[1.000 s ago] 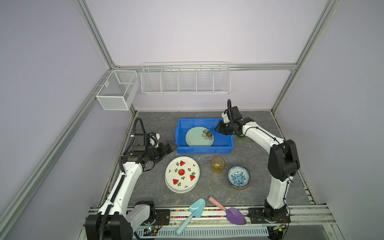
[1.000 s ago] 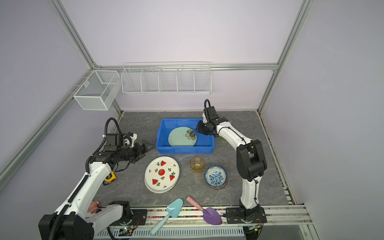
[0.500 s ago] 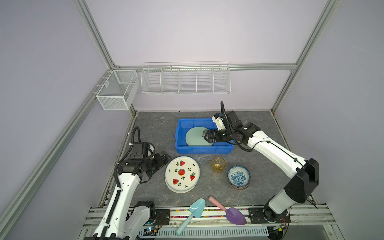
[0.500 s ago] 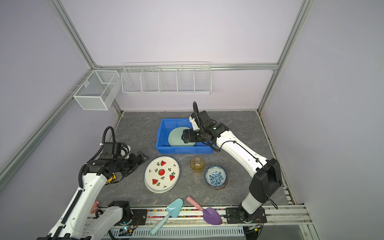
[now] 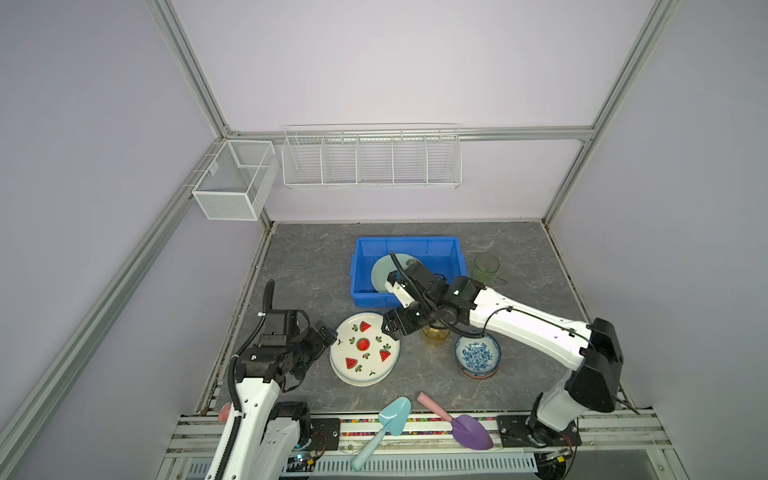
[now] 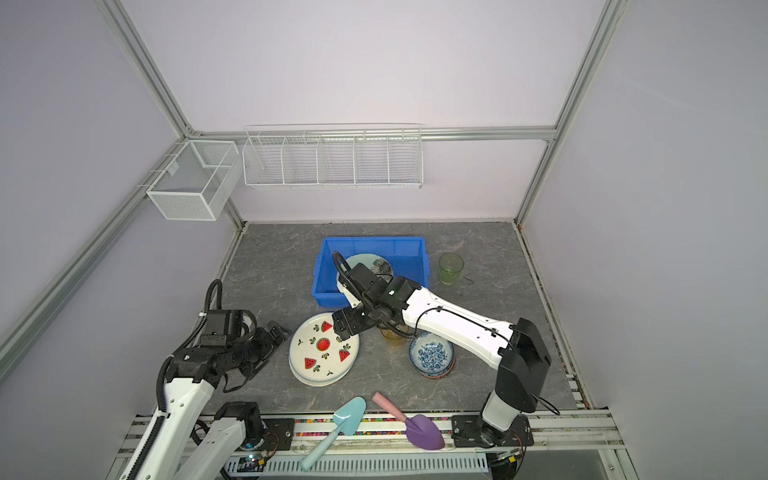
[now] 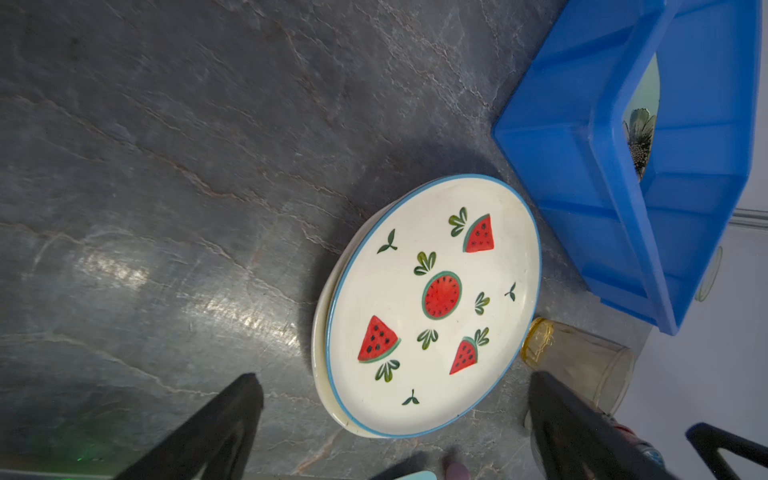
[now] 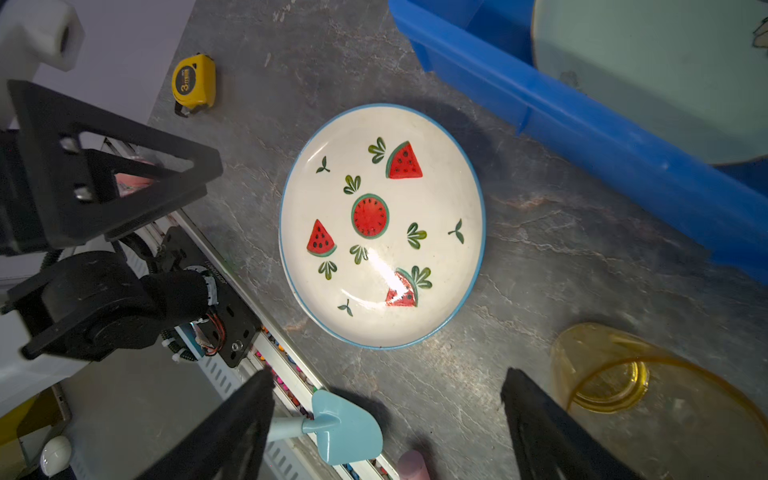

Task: Place the mixed dishes into the plastic bin
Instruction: 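Move the right gripper over to the white watermelon plate rim, then lower the right gripper and close it on the watermelon plate rim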

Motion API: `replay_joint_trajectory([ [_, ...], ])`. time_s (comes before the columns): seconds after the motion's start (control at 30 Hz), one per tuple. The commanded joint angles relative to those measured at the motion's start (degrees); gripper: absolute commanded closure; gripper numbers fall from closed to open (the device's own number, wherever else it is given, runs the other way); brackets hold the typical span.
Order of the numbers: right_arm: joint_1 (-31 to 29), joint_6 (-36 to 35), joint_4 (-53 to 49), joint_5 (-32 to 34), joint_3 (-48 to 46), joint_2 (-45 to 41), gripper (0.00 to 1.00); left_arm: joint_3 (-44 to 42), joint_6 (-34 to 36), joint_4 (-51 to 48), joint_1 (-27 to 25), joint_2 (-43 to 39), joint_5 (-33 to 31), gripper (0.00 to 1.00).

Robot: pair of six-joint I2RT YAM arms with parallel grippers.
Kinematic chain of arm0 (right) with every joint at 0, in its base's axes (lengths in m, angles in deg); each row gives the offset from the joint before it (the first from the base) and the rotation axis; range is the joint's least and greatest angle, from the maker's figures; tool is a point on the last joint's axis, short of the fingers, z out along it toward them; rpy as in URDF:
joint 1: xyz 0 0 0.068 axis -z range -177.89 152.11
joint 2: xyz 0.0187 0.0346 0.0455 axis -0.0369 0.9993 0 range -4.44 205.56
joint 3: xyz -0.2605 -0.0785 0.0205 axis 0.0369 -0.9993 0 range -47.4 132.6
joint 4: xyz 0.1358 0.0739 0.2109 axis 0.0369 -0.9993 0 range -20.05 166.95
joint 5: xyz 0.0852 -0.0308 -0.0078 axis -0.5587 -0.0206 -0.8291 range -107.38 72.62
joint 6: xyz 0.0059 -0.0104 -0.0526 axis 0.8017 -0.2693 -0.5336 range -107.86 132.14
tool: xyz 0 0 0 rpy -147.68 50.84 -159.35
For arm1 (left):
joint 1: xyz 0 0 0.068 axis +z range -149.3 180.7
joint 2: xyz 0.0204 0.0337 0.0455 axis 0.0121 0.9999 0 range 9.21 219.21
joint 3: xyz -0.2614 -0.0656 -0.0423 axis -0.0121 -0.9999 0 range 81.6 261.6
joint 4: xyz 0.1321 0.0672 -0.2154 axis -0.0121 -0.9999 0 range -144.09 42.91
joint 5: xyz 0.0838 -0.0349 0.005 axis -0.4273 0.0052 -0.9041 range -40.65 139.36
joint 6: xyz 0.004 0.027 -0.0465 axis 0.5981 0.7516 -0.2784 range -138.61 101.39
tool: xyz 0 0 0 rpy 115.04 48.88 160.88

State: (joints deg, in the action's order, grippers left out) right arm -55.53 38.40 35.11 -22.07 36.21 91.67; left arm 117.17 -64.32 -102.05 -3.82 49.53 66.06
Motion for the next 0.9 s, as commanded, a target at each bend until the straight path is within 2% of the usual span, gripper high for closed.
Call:
replay_joint_trajectory([
  [0.0,-0.7,1.8,1.1,0.6,0.0,3.8,0.11,-1.6,-3.1,1.5,0.0,-0.4,0.2,0.00],
  [0.3,-1.3,1.9,1.9,1.7,0.9,10.3,0.11,-9.2,-4.9,12.1,-2.0,-1.5,6.8,0.03],
  [0.6,-1.0,1.7,3.4,1.0,1.2,14.5,0.12,-12.8,-6.3,16.4,-5.7,-0.6,4.3,0.04],
  [0.87,0.6,1.7,5.7,-1.7,0.5,16.0,0.11,-13.3,-5.5,17.0,-5.9,1.0,3.1,0.04],
])
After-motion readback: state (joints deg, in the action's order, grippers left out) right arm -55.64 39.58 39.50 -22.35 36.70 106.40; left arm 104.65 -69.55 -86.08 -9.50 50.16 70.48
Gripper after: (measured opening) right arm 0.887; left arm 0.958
